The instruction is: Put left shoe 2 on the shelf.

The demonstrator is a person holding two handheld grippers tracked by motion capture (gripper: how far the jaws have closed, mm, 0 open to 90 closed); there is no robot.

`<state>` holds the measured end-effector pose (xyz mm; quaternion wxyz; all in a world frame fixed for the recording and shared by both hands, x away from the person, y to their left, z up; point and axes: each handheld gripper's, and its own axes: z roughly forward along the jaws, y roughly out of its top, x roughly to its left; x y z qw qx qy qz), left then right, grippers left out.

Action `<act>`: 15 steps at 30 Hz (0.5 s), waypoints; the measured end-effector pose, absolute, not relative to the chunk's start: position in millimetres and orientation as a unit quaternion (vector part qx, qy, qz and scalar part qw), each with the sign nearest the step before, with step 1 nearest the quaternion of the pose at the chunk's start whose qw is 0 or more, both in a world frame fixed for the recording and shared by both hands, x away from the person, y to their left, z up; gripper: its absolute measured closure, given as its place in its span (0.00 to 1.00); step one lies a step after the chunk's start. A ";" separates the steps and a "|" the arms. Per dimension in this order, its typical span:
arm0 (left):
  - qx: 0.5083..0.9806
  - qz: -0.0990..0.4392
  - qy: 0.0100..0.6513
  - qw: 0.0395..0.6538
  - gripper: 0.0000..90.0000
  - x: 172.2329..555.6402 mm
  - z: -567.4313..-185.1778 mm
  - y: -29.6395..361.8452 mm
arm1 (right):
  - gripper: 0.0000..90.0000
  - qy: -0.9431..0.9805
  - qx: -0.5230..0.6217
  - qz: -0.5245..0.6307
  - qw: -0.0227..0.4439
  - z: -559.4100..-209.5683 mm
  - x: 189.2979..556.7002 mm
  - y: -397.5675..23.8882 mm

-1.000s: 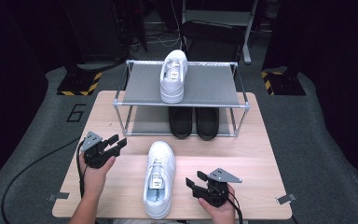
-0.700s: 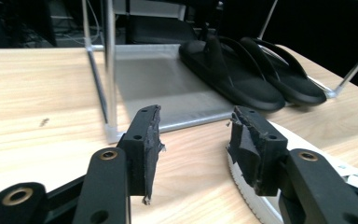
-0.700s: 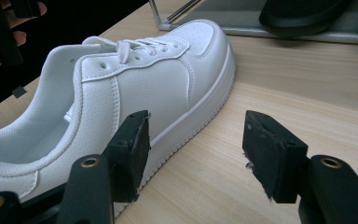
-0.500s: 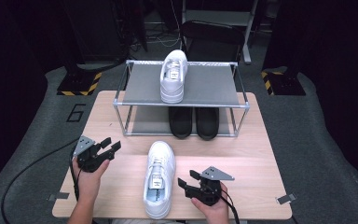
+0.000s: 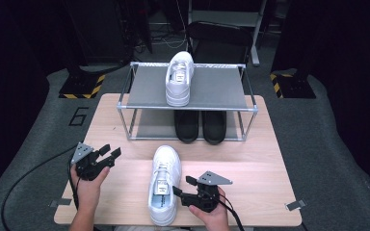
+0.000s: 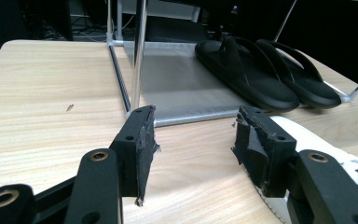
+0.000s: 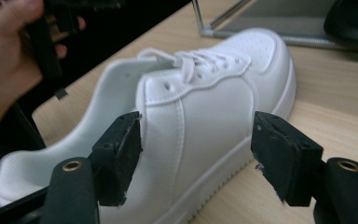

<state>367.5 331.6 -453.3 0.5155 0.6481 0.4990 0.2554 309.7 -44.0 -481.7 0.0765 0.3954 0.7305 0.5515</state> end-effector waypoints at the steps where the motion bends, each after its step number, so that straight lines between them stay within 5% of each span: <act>1: 0.648 0.255 0.499 0.515 0.52 367.5 -453.3 331.6 | 0.37 0.731 0.395 0.551 0.077 -481.7 309.7 -44.0; 12: 0.645 0.257 0.501 0.516 0.52 367.2 -453.9 332.5 | 0.36 0.765 0.373 0.521 0.060 -492.2 307.4 -20.1; 15: 0.647 0.255 0.502 0.515 0.52 367.2 -454.2 333.3 | 0.43 0.768 0.372 0.517 0.059 -494.0 309.5 -18.4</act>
